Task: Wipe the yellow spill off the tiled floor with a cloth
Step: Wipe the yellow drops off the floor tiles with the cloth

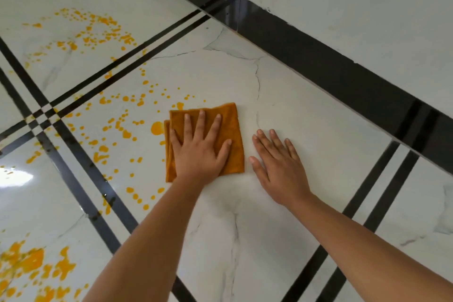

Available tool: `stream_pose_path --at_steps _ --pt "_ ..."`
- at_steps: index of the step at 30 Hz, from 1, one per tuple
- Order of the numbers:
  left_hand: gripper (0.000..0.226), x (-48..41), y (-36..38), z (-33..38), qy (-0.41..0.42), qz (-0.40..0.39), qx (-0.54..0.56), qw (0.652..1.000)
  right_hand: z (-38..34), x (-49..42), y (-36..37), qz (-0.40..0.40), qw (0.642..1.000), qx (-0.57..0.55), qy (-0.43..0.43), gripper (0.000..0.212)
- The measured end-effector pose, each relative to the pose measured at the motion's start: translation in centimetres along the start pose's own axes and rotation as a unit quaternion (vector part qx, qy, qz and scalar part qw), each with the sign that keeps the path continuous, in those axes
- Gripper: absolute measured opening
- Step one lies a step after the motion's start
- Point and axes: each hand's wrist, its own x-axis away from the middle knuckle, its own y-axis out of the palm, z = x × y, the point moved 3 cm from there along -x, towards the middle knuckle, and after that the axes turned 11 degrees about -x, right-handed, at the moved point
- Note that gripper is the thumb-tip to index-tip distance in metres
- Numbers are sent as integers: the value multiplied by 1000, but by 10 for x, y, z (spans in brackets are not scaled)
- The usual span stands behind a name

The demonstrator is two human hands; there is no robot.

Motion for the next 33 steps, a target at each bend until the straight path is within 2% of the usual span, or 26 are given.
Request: stream_pose_path --at_steps 4,7,11,15,18,22,26,30,31,33 --pt "71 2 0 6 -33 4 18 999 1 -1 1 7 1000 -3 4 66" --pt "67 12 2 9 7 5 4 1000 0 -1 0 9 1000 -2 3 68" --pt "63 -10 -3 -7 -35 -3 37 999 -1 -1 -1 18 1000 -20 9 68" --pt "60 8 2 -4 21 2 -2 1000 -1 -1 -1 9 1000 -8 9 72" --pt "58 -13 -7 -20 -35 -17 34 999 -4 1 -2 9 1000 4 11 78" --pt "65 31 5 -27 -14 -8 9 1000 -18 1 1 -16 1000 8 -18 81" --pt "67 21 -3 -61 -30 -39 21 999 -47 3 13 -18 999 -3 -26 82" --pt "65 59 8 -78 66 -22 -8 998 -76 11 30 -37 999 -5 -32 81" --pt "65 62 9 -90 67 -25 -3 997 -82 14 34 -36 999 1 -32 81" --pt "65 54 3 -115 -9 -32 30 999 -93 21 38 -27 1000 -4 -5 77"
